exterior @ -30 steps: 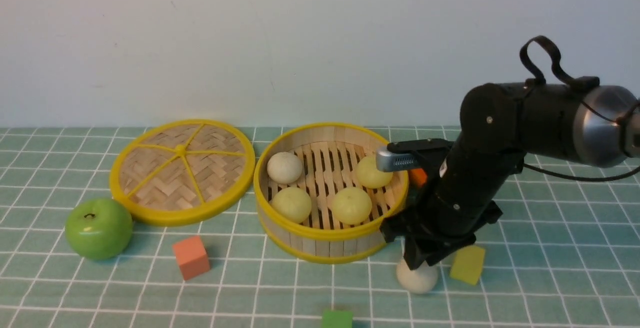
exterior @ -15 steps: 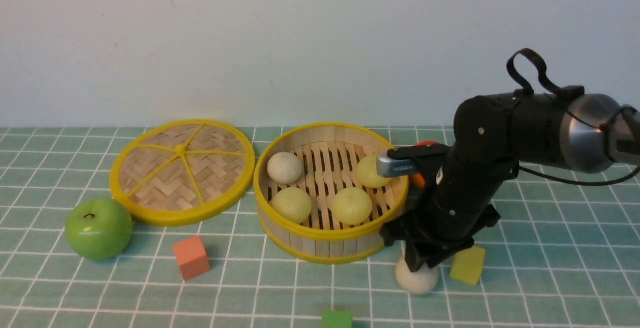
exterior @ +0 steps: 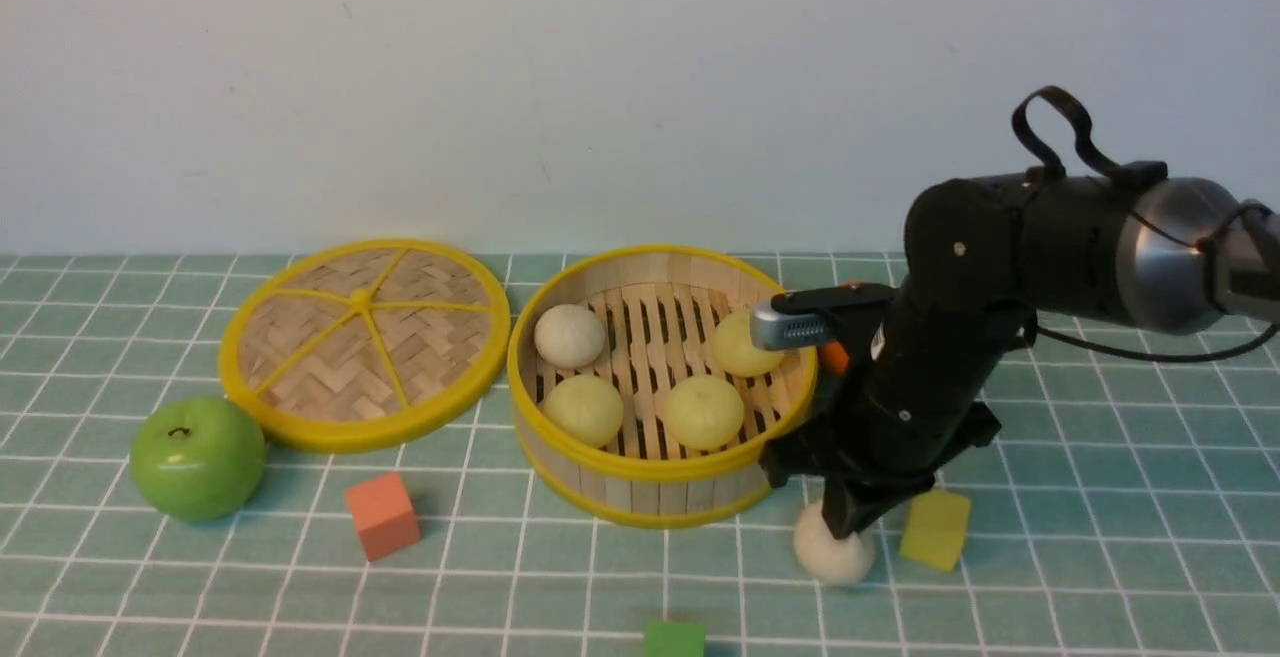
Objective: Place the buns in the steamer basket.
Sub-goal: Use the right arm to put the steamed stuffed bun into the steamer
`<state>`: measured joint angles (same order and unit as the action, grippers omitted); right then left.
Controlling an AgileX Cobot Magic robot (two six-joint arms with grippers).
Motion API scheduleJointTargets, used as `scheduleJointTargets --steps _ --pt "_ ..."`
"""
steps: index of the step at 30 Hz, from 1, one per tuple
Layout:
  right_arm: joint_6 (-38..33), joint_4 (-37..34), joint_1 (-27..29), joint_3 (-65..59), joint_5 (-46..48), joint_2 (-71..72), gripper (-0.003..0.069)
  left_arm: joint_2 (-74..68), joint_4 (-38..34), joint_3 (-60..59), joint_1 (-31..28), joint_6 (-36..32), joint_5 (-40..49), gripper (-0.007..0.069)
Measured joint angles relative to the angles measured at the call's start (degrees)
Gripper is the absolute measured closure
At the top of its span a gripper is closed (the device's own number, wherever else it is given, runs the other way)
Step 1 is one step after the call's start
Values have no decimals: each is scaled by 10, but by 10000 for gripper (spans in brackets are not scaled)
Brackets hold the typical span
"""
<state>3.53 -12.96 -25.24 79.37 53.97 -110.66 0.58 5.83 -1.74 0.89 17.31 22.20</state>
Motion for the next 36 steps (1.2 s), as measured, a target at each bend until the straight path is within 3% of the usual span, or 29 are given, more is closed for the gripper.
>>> scheduleJointTargets --steps 7,15,25,30,36 --pt "-10 -5 0 164 63 3 649 0 0 0 0 0 0 491" --pt "-35 -34 0 333 1 -67 649 0 0 0 0 0 0 480" --pt "-80 -94 0 375 -39 -206 642 0 0 0 0 0 0 475" --pt "-64 -81 0 375 -51 -225 589 0 0 0 0 0 0 469" --pt "-40 -70 0 375 -10 -191 344 0 0 0 0 0 0 461"
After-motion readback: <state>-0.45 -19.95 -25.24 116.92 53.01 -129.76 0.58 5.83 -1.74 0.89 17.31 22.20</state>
